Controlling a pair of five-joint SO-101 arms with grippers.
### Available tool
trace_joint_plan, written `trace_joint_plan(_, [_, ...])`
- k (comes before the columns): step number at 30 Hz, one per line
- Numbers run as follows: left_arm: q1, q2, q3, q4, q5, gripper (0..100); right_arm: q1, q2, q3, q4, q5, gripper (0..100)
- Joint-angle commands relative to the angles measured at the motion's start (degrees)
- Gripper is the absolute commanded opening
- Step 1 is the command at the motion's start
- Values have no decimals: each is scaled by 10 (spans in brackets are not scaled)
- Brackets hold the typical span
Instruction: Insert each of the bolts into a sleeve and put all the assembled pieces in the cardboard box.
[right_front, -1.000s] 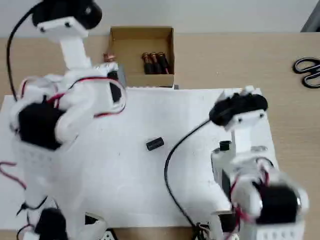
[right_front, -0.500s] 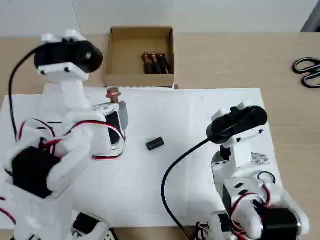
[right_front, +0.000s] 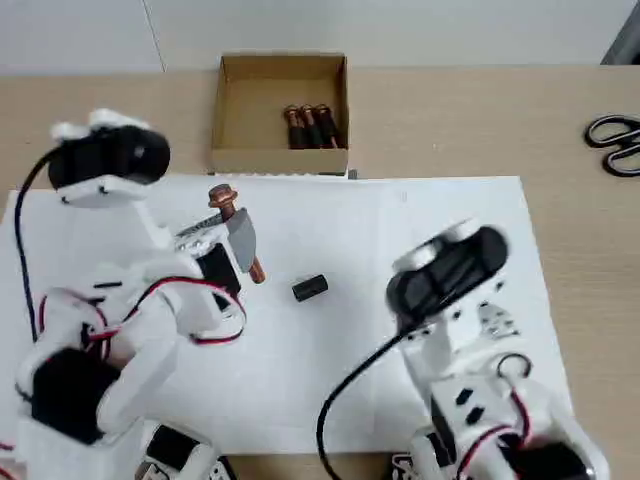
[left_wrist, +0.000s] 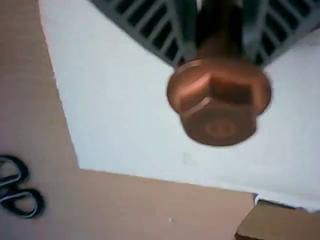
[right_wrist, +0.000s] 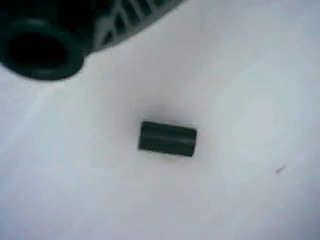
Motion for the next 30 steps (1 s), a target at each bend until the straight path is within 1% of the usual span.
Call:
trace_joint_plan(1, [-1,-50,50,-68,3,5,-31,-45,25,-15,-1,3])
trace_joint_plan(7, [2,-144,180,-191,5,5,-77,-124,87,-58,1,2])
trace_joint_plan(11, [3,-210,268,-257,5,5,-82,-170,127,-97,3,2])
trace_joint_plan(16, [4,-292,355,-303,5,5,-83,-217,178,-146,4,2])
trace_joint_plan(22, [4,-385,440,-335,4,5,-138,-235,226,-176,0,2])
trace_joint_plan(27, [4,-455,508,-369,4,5,-157,-235,280,-236,4,2])
trace_joint_plan(30, [4,-497,544,-389,4,5,-157,-235,327,-293,1,2])
